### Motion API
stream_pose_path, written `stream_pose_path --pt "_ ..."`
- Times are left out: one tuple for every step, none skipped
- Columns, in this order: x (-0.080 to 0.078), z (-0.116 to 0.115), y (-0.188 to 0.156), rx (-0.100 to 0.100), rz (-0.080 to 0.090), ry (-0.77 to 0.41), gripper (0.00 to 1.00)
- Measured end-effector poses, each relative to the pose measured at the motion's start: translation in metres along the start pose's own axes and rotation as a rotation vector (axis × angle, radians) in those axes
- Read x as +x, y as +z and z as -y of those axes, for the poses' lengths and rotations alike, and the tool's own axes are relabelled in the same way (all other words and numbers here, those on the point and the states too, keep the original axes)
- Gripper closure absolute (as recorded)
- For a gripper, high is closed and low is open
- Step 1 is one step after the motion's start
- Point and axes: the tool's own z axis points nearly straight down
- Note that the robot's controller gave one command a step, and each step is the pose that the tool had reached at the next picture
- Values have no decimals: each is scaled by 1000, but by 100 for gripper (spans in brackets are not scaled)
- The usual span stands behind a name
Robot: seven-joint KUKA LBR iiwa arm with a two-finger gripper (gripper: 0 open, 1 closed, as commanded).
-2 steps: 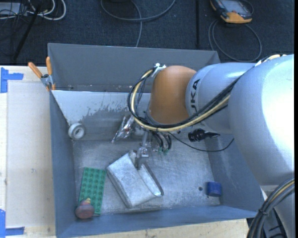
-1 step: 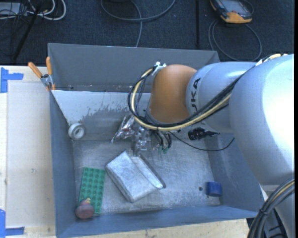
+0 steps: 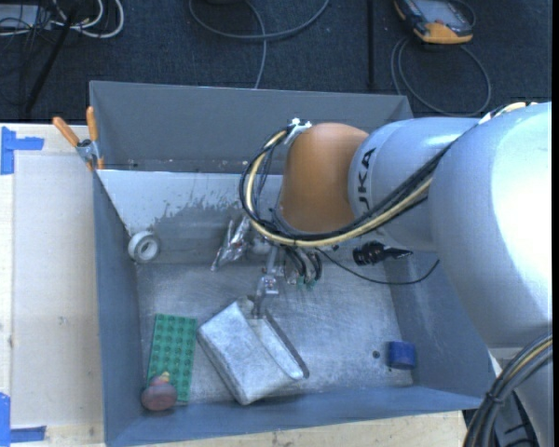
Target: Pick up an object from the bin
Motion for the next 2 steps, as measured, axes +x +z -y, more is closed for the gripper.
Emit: stream_pose_path --pt "94 -51 -10 0 5 -449 0" --pt "54 -2 1 -4 -6 -434 0"
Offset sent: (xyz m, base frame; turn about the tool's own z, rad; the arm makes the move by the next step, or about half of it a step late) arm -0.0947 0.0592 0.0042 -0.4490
